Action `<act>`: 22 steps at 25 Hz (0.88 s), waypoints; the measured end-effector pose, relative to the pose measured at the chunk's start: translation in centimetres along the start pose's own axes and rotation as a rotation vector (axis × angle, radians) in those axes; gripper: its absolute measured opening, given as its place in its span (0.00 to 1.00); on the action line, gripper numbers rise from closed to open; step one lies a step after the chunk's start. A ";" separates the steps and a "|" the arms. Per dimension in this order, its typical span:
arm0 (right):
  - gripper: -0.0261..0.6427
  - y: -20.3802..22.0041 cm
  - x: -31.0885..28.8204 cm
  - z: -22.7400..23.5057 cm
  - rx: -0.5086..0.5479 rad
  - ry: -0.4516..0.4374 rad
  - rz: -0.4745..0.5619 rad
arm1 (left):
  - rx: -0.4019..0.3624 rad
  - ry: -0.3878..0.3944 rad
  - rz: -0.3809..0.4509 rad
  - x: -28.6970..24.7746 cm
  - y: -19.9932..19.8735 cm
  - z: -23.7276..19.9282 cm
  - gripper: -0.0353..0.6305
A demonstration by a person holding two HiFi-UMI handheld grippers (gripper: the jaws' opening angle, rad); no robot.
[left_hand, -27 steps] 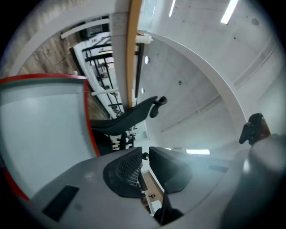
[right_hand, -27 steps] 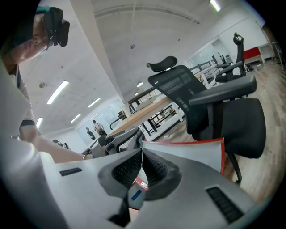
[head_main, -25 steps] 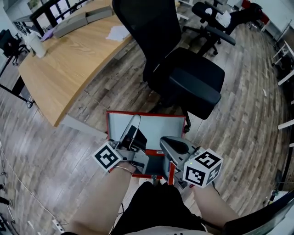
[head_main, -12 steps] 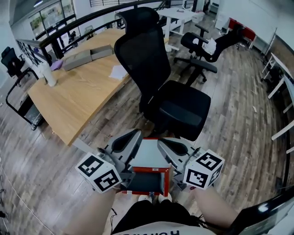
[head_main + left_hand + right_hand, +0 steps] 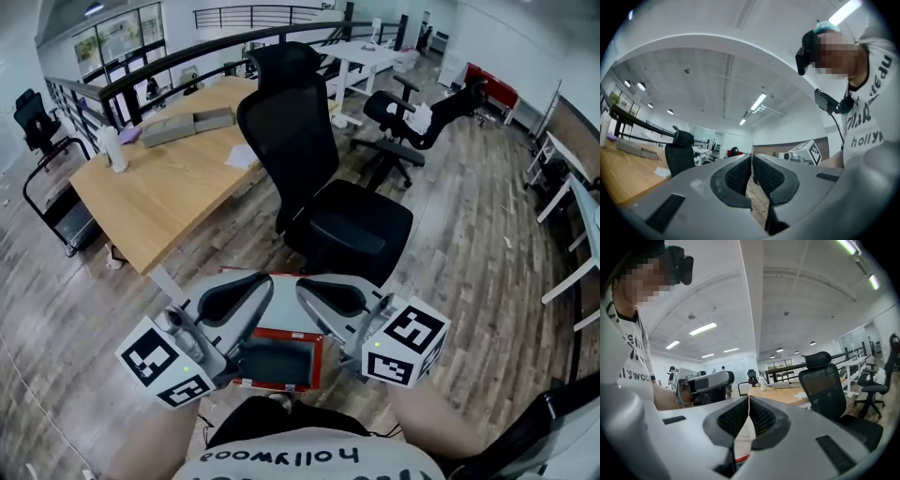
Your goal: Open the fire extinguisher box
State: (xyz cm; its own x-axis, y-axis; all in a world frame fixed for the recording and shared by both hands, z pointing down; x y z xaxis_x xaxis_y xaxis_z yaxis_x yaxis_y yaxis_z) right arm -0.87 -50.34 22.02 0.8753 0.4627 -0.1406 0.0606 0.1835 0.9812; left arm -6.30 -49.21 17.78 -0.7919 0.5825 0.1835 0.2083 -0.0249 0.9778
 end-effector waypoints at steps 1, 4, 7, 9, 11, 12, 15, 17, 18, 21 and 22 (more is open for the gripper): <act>0.06 0.2 0.7 -0.6 -0.009 -0.010 0.009 | -0.054 -0.010 0.000 0.4 -0.1 1.1 0.06; 0.06 1.3 3.5 -2.8 -0.044 -0.058 0.022 | -0.151 0.024 -0.017 1.5 0.5 5.8 0.06; 0.06 2.2 6.3 -4.3 -0.021 -0.073 -0.015 | -0.183 0.113 -0.102 1.8 2.1 10.1 0.06; 0.06 3.1 7.7 -4.7 0.008 -0.044 -0.057 | -0.190 0.107 -0.160 1.8 3.2 11.3 0.06; 0.06 4.0 8.5 -5.0 0.000 -0.005 -0.080 | -0.189 0.039 -0.233 2.4 4.5 11.5 0.06; 0.06 4.4 8.6 -5.1 -0.014 0.011 -0.083 | -0.188 -0.012 -0.274 2.7 5.2 11.2 0.06; 0.06 4.5 8.7 -5.6 -0.043 0.037 -0.085 | -0.142 -0.126 -0.324 3.6 6.1 10.5 0.06; 0.06 4.2 9.0 -6.2 -0.037 0.051 -0.079 | -0.078 -0.121 -0.304 4.1 6.0 10.8 0.06; 0.06 4.0 9.2 -6.4 -0.032 0.062 -0.071 | -0.057 -0.111 -0.295 4.2 5.8 11.0 0.06; 0.06 3.9 9.7 -6.4 -0.057 0.112 -0.052 | -0.054 -0.092 -0.308 4.4 5.6 11.1 0.06; 0.06 3.9 9.8 -6.5 -0.075 0.116 -0.043 | -0.060 -0.082 -0.317 4.5 5.5 11.2 0.06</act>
State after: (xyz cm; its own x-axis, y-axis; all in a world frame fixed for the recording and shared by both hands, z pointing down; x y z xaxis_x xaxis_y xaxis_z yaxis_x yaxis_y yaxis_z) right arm 4.84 -39.44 23.59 0.8112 0.5492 -0.2008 0.0567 0.2679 0.9618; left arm -2.27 -37.65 22.81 -0.7626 0.6321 -0.1374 -0.0771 0.1221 0.9895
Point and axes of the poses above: the fingertips, and each gripper's own axes: x backward along the fingers, z to its right, y out of its underside, the point moved 1 cm from there along x, backward along the fingers, and after that the axes turned 1 degree about -y, right-handed, at the moved point
